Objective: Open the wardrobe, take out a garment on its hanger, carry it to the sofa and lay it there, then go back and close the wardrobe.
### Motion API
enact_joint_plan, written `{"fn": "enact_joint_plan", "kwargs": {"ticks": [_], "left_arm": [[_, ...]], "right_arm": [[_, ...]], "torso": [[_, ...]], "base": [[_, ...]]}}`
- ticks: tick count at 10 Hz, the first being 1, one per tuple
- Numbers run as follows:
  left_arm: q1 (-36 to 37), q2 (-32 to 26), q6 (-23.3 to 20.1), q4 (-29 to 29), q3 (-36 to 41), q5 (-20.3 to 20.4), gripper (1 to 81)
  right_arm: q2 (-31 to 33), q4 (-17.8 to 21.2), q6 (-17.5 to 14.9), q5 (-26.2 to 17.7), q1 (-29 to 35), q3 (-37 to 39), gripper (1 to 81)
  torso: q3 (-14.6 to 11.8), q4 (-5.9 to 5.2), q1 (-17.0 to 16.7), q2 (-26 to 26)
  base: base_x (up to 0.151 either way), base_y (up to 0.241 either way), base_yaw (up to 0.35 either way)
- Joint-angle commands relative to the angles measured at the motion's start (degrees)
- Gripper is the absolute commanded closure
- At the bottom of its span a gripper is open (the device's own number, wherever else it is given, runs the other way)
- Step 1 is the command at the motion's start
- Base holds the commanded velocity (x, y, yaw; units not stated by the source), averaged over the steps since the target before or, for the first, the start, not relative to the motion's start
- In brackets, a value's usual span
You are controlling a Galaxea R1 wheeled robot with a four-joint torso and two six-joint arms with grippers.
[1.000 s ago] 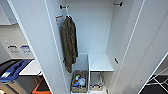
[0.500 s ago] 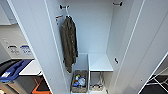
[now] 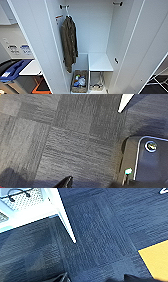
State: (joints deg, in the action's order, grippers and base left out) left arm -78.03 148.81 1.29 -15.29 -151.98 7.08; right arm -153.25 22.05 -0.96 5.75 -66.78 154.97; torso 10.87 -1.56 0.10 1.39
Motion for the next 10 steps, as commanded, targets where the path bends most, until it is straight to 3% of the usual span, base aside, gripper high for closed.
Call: {"fn": "enact_joint_plan", "kwargs": {"ticks": [1,4,5,7,10], "left_arm": [[6.3,-4.0,-0.8,3.8,-3.0,1.4,1.0],[12.3,-8.0,1.4,2.8,-2.6,0.9,1.0],[14.6,-9.3,2.6,2.7,-2.6,0.9,1.0],[17.7,-11.7,10.1,2.8,-2.5,2.6,1.0],[24.6,-11.7,12.0,2.6,-2.3,2.7,1.0]], "right_arm": [[4.1,5.2,0.3,-1.8,6.1,2.2,1.0],[8.2,11.9,0.9,-1.9,8.9,1.6,1.0],[8.9,12.4,1.7,-2.0,9.9,1.5,1.0],[10.6,12.5,4.1,-2.5,12.6,1.4,1.0],[12.5,12.5,9.8,-2.9,17.0,-1.7,1.0]], "torso": [[0.0,0.0,0.0,0.0],[0.0,0.0,0.0,0.0],[0.0,0.0,0.0,0.0],[0.0,0.0,0.0,0.0],[0.0,0.0,0.0,-0.1]], "base": [[0.0,0.0,0.0],[0.0,0.0,0.0],[0.0,0.0,0.0],[0.0,0.0,0.0],[0.0,0.0,0.0]]}}
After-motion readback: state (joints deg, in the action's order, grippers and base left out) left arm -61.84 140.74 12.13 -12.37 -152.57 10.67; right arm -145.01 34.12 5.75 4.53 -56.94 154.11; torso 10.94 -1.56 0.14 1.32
